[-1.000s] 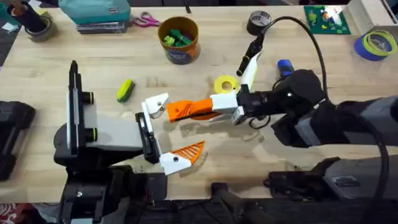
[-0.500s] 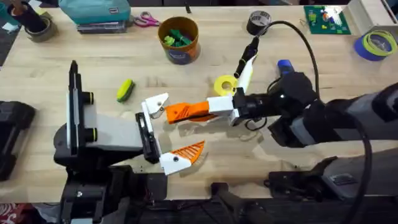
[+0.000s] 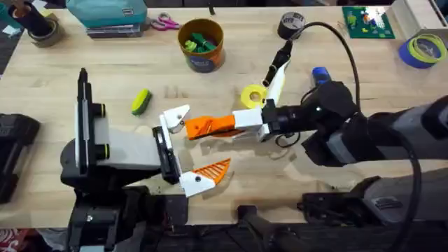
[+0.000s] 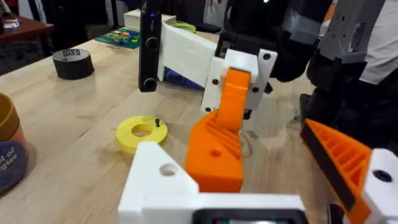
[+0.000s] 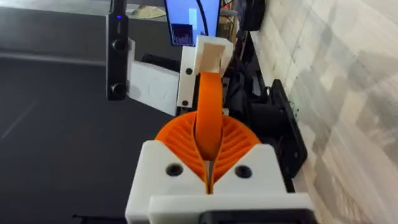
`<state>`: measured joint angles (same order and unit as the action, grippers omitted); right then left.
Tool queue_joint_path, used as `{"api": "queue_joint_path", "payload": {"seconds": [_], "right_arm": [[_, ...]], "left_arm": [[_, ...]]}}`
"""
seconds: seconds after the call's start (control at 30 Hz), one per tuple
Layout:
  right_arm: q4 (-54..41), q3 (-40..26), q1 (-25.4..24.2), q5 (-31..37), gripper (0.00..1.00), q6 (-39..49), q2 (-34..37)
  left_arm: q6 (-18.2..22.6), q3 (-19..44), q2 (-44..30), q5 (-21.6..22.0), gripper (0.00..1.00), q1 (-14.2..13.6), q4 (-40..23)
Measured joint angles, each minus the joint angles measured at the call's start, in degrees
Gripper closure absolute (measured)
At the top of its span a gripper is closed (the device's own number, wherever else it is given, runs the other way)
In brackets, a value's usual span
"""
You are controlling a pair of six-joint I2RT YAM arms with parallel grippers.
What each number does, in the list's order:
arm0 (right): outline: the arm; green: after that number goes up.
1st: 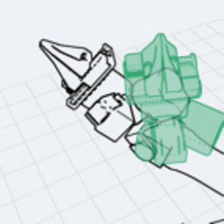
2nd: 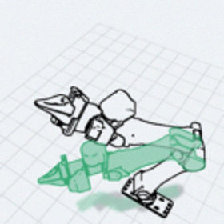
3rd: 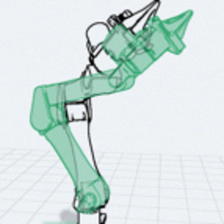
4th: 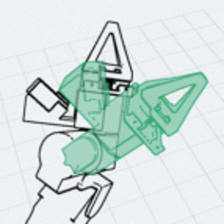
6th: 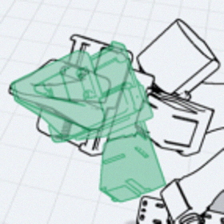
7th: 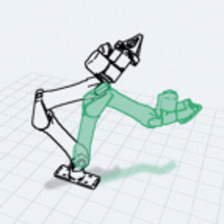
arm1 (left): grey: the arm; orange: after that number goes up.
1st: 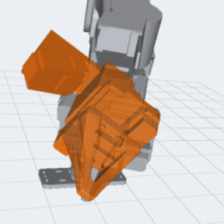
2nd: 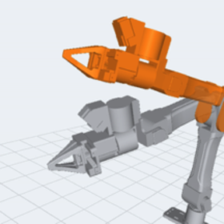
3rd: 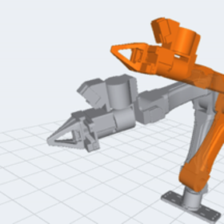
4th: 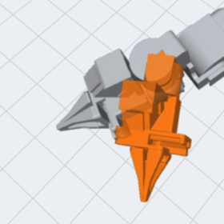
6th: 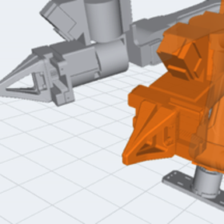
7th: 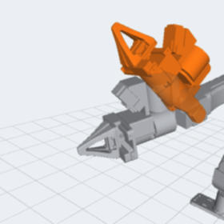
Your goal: Pick up the gripper from the table and insert it into the empty holder that is missing its gripper. Then pick up a screw, insert it into the mounting hole, and use the screwdriver to tighten it. Finally, clean up the table by picking up the vegetable and placing it into the bucket.
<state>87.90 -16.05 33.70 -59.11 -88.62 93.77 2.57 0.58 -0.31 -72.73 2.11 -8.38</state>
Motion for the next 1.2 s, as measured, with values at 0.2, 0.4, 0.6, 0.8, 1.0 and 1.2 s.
{"api": "queue_joint_path", "payload": {"seconds": [0.2,0.4,0.6,0.8,1.0,1.2], "right_arm": [[0.0,0.0,0.3,0.4,0.992,0.0,-0.2],[0.0,-0.9,0.5,0.8,0.992,0.0,-0.2],[0.0,-0.9,0.5,1.0,0.992,0.0,-0.2],[0.0,-0.9,0.6,1.2,0.992,-0.1,-0.2],[-0.7,-0.9,0.6,1.2,0.992,-0.3,-0.2],[-1.5,-1.0,0.7,1.4,0.992,-1.0,-0.2]], "left_arm": [[0.0,0.0,0.0,0.0,0.015,0.0,0.0],[0.0,0.0,0.0,0.0,0.015,0.0,0.0],[0.0,0.0,0.0,0.0,0.015,0.0,0.0],[0.0,0.0,0.0,0.1,0.015,0.0,0.0],[0.0,0.0,0.0,0.1,0.015,0.0,0.0],[0.0,0.0,0.0,0.0,0.015,0.0,0.0]]}}
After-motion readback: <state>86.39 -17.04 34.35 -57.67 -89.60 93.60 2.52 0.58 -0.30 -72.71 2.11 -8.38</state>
